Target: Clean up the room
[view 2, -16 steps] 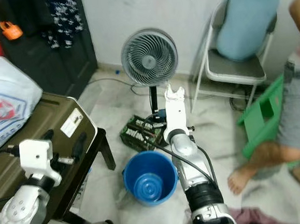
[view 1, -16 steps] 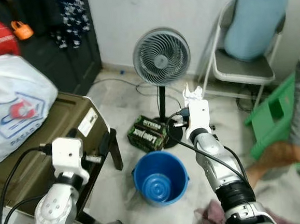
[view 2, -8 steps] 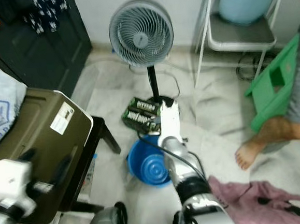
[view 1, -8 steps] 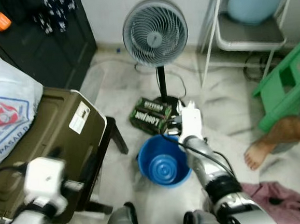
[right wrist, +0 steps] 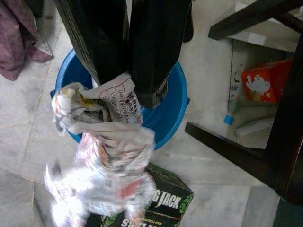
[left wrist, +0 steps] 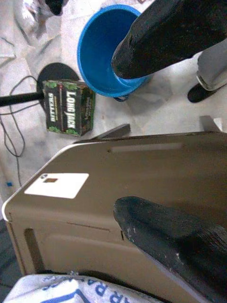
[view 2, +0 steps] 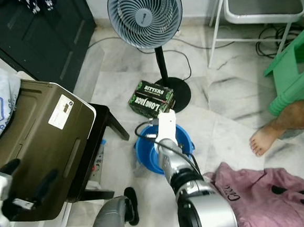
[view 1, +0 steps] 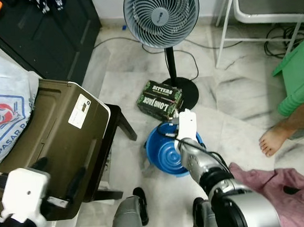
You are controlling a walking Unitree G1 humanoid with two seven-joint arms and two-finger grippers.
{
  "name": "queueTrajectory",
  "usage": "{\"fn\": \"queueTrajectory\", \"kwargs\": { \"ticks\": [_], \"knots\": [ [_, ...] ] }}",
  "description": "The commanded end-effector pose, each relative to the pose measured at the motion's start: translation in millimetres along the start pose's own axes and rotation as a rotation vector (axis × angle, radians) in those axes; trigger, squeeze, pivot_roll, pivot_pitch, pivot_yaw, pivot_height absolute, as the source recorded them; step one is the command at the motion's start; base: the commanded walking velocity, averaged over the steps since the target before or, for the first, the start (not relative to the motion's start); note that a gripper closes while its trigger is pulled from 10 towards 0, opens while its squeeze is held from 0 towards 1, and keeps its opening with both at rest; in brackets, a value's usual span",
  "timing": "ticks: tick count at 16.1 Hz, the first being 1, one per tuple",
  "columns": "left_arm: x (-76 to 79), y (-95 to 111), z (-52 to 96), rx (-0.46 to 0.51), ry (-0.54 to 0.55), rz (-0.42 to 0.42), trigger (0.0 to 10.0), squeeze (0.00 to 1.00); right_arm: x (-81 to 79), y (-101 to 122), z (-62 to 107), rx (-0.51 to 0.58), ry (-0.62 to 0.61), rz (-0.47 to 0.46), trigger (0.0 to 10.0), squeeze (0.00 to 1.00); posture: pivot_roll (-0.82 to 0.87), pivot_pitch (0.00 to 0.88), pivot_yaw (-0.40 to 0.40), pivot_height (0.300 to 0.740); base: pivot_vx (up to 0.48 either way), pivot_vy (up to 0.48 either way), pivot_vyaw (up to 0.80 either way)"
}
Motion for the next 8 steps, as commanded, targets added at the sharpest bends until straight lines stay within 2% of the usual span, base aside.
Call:
{"fn": "queueTrajectory", "kwargs": {
  "ticks": [1, 3, 4, 8],
  "knots": [
    [-0.8, -0.4, 4.1, -0.022, -0.006, -0.002, 10.0, 0.0, -4.9, -6.0, 0.7, -0.016, -0.005, 0.003, 10.0, 0.0, 0.32, 0.348, 0.139, 0.74, 0.0, 0.0, 0.0],
    [4.5, -0.8, 3.7, -0.023, -0.019, 0.008, 10.0, 0.0, 0.7, 0.7, -1.2, 0.007, -0.014, -0.027, 10.0, 0.0, 0.31, 0.34, 0.129, 0.74, 0.0, 0.0, 0.0],
    [5.8, -1.2, 3.3, -0.024, -0.021, 0.013, 10.0, 0.0, 2.1, 3.7, -1.7, 0.021, -0.005, -0.039, 10.0, 1.0, 0.31, 0.337, 0.123, 0.74, 0.0, 0.0, 0.0],
    [5.8, -1.0, 0.3, -0.029, -0.013, 0.016, 10.0, 0.0, 1.3, 12.1, -3.3, 0.049, -0.002, -0.052, 10.0, 1.0, 0.3, 0.325, 0.115, 0.74, 0.0, 0.0, 0.0]
  ]
}}
Point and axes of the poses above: a point about 5 cm out from each wrist's last joint towards the gripper, its own z axis pointing back from the gripper into the wrist, its own y axis along the axis of the wrist's last joint, x = y × z, the point moved 1 cm from there along -z, pointing out of the wrist towards the gripper, and after that the axes turned 10 degrees about -z, right-handed, at the moved point
